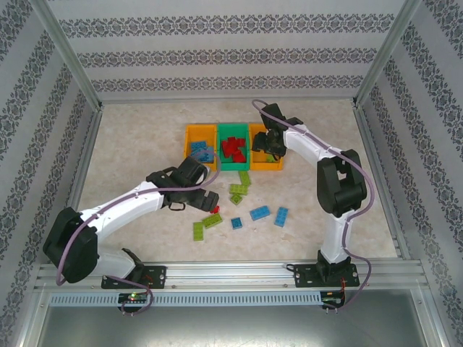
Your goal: Sort the legos into containers by color
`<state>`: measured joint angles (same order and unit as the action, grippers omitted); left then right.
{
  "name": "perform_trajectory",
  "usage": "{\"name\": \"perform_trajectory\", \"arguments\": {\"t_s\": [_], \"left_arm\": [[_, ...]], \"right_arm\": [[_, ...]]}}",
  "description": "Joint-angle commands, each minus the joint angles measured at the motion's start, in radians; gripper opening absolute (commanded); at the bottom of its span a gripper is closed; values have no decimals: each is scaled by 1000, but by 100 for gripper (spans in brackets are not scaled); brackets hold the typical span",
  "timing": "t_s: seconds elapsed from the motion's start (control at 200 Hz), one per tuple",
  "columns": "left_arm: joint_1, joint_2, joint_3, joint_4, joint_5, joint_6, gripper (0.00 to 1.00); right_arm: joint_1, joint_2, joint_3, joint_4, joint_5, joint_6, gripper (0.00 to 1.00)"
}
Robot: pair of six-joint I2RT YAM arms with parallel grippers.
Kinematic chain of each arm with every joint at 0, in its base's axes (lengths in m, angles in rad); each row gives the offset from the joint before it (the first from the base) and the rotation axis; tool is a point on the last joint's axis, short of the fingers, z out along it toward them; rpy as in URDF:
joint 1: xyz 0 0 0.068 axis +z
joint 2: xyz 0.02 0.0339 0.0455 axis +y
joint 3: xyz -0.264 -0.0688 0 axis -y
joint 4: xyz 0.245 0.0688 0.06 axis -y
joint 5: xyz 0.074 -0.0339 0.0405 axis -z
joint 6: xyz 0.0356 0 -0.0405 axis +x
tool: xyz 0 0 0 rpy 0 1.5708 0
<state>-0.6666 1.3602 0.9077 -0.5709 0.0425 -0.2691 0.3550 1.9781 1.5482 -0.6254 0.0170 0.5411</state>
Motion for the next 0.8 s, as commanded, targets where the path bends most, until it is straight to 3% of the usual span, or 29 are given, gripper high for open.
{"name": "perform_trajectory", "arguments": {"t_s": [0.0,0.32,0.794], "left_arm": [[-41,-25,-52,33,38,67,100],[-156,-2,-88,54,71,151,99],[-172,208,23,-27,79,174,91]], "right_arm": [[-19,36,48,-22,-3,29,68],[-22,42,67,-23,-39,22,84],[-21,-118,-34,50,-78,36,98]]}}
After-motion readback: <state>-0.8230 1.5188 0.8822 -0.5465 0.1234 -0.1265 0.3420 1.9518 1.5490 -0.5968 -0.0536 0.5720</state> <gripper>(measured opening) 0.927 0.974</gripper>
